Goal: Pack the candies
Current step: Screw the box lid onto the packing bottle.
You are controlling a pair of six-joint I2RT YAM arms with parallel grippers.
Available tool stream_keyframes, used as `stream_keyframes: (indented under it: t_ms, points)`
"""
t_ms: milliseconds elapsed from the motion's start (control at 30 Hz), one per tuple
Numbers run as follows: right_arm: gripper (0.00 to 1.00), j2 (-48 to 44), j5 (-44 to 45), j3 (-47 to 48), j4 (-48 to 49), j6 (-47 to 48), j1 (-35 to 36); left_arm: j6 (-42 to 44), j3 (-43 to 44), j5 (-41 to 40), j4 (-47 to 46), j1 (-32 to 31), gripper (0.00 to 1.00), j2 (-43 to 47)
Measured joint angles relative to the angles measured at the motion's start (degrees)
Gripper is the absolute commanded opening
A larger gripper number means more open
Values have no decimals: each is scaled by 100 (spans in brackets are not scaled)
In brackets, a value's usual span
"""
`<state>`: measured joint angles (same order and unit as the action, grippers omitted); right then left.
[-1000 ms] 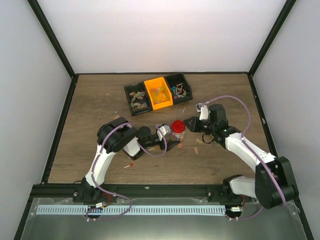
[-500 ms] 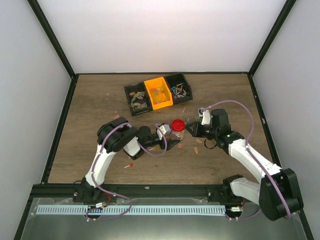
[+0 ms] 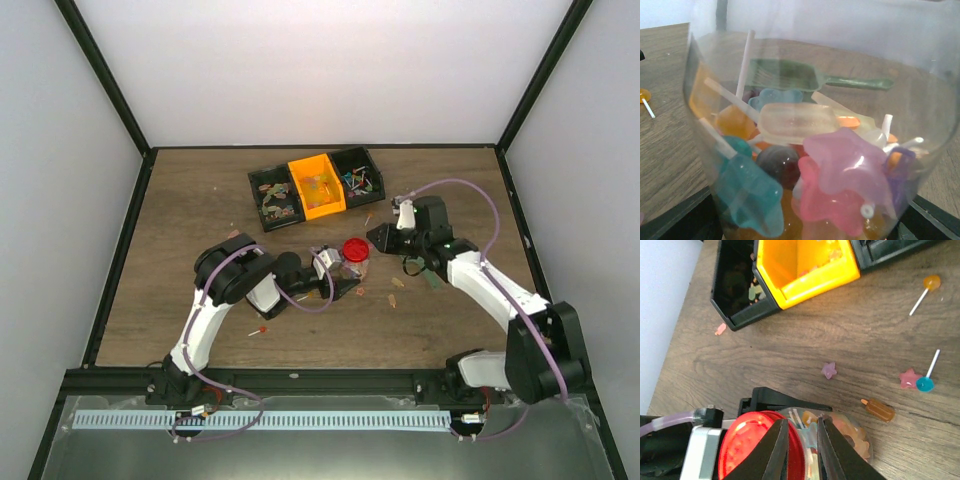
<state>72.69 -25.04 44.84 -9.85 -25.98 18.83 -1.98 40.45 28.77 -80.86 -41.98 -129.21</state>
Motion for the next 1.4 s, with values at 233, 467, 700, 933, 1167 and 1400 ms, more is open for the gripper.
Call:
stream_keyframes:
  t_ms: [233,467,700,933,1167,1400]
  points:
    - [17,485,-234,2,170,33,0,-2,0,4,-2,2,81,-2]
    - [17,492,-282,2,260,72,0,-33,7,24,-4,9,81,-7]
    - [17,507,-348,28,289,87,0,-39,7,24,-4,9,81,-9]
    - [11,527,-417,31,321,85,0,-39,39,44,-48,11,81,-55]
    - [7,444,-468,-79,442,76,0,-44,50,13,-68,9,81,-70]
    - [3,96,-476,-448,658,-9,-33,-66,87,2,-68,11,80,-92]
